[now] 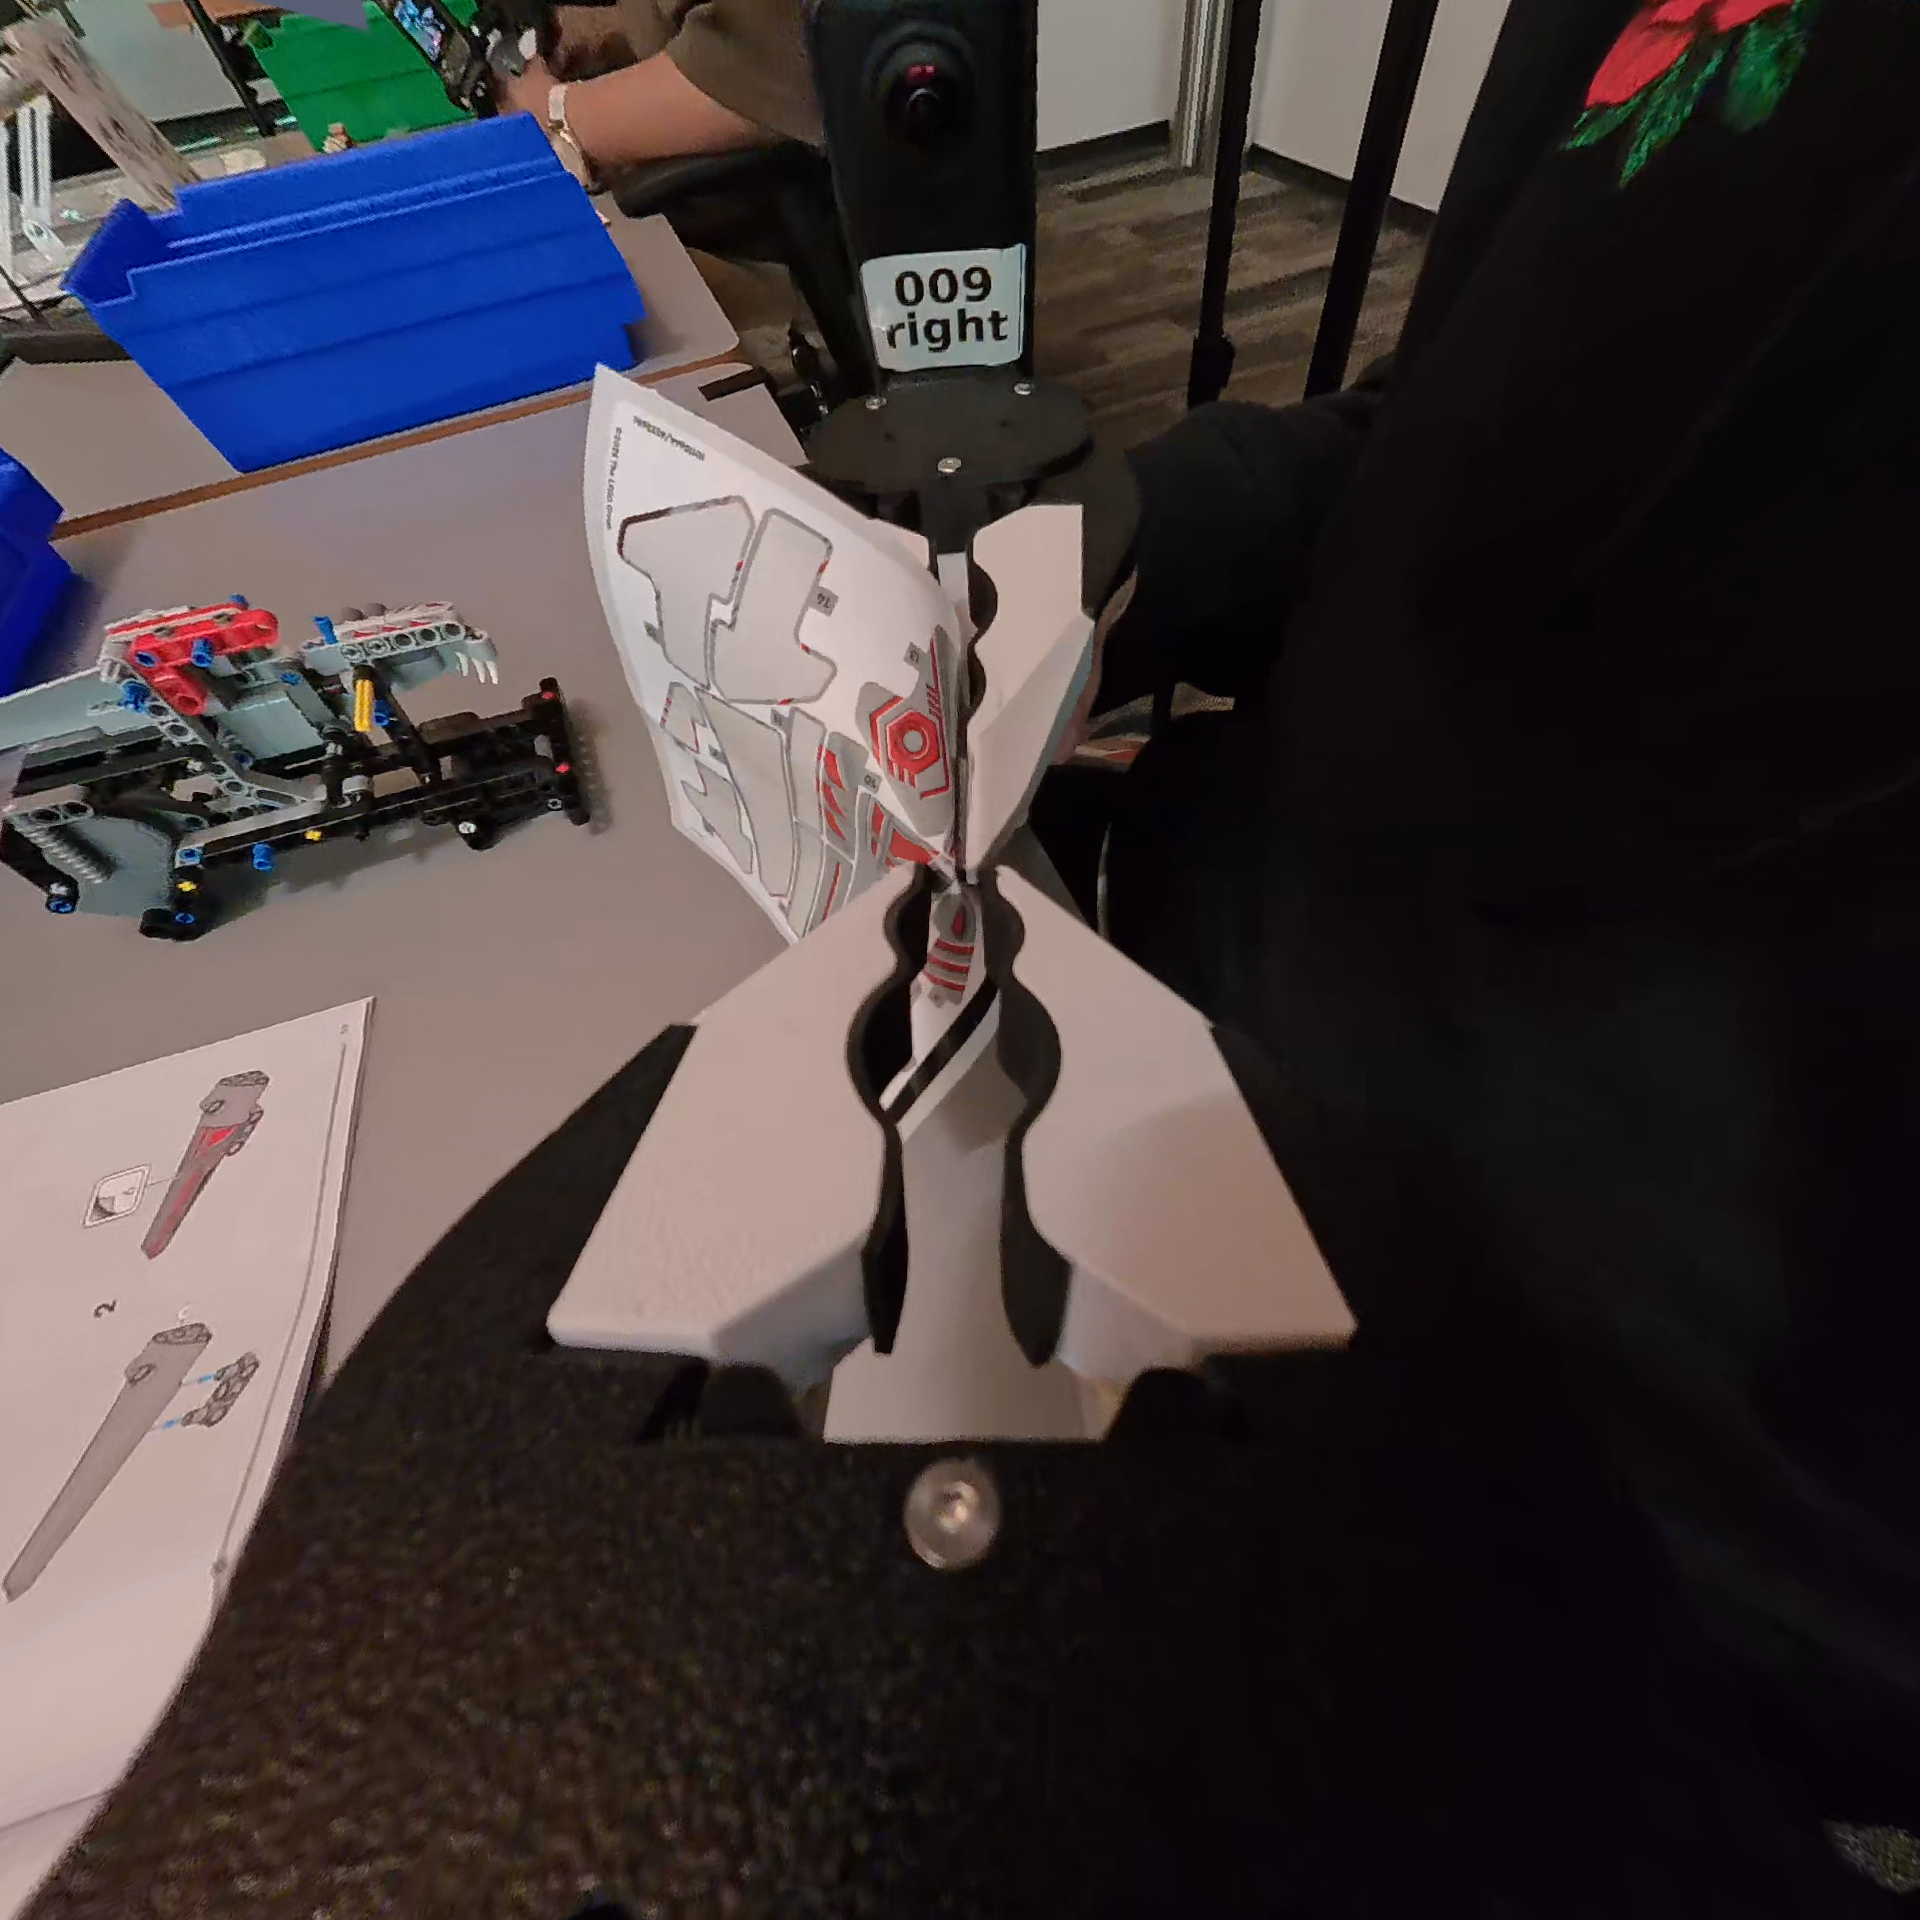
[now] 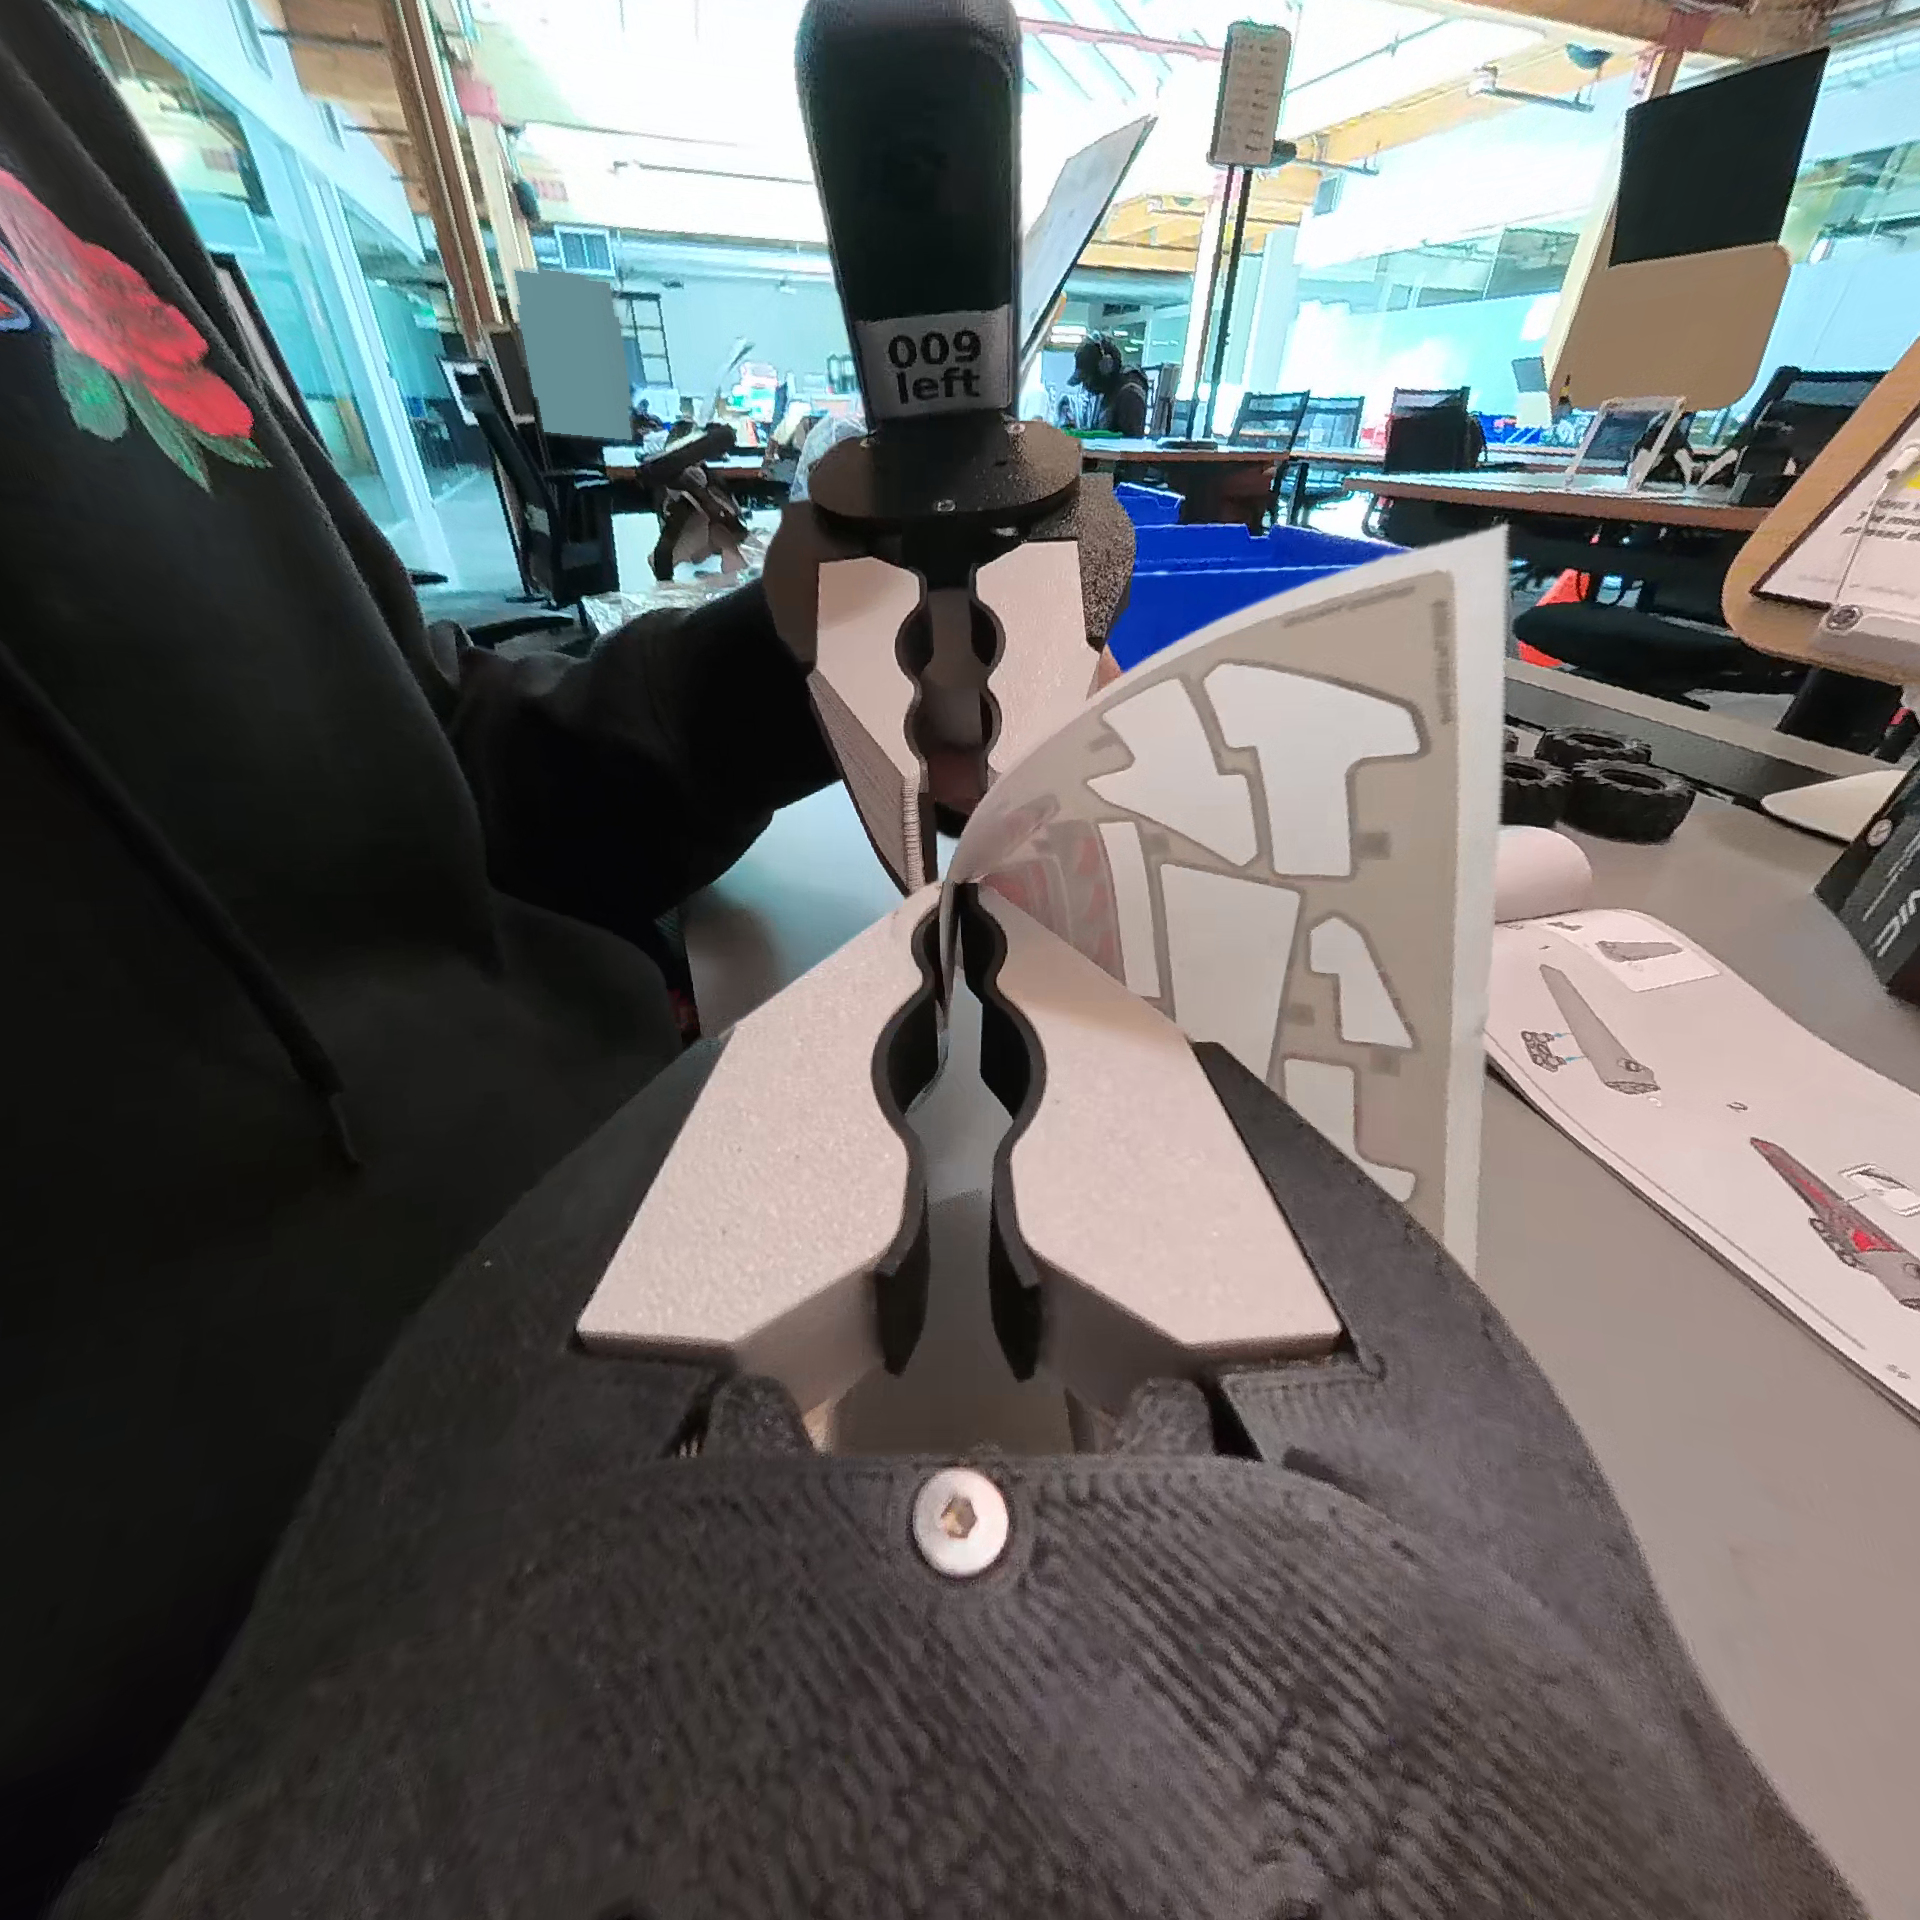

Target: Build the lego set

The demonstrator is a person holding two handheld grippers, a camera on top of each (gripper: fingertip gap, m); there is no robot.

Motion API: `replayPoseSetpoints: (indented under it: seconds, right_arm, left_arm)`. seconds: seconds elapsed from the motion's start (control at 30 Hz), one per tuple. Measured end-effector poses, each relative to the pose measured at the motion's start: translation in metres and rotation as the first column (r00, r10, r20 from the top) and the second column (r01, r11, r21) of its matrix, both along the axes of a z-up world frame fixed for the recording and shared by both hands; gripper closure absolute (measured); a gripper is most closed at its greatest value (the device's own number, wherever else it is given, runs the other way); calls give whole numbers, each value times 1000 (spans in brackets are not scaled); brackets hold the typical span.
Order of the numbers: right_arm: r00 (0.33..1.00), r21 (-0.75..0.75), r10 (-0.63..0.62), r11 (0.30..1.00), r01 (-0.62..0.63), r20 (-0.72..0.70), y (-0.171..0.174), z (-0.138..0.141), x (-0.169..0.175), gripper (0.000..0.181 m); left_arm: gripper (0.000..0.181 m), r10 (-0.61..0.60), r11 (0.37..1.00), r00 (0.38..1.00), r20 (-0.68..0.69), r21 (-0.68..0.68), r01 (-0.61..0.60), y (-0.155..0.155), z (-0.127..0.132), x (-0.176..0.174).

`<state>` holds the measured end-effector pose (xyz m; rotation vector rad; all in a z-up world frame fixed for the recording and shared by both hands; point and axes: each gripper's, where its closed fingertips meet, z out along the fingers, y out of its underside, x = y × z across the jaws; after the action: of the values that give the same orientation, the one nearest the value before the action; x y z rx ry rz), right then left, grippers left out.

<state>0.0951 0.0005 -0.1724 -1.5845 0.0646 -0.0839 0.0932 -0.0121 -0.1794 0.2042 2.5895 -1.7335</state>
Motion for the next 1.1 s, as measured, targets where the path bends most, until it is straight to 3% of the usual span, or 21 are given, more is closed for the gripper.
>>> replayPoseSetpoints:
  seconds: [0.47, 0.67, 0.9, 1.1]
  right_arm:
    - [994, -65, -11, 998, 18, 110, 0, -7, -1, 181]
    - [995, -40, -47, 998, 51, 87, -3, -4, 5, 181]
    - [995, -24, -63, 998, 65, 71, -3, -2, 8, 181]
    - [997, -17, -31, 999, 33, 71, -1, -1, 3, 181]
  left_arm:
    - [181, -43, 998, 993, -111, -48, 38, 1, 2, -4]
    - [166, -5, 999, 999, -54, -36, 3, 0, 4, 0]
    - [164, 83, 997, 996, 12, -1, -83, 1, 3, 13]
    - [166, 40, 999, 999, 24, 21, -41, -6, -4, 5]
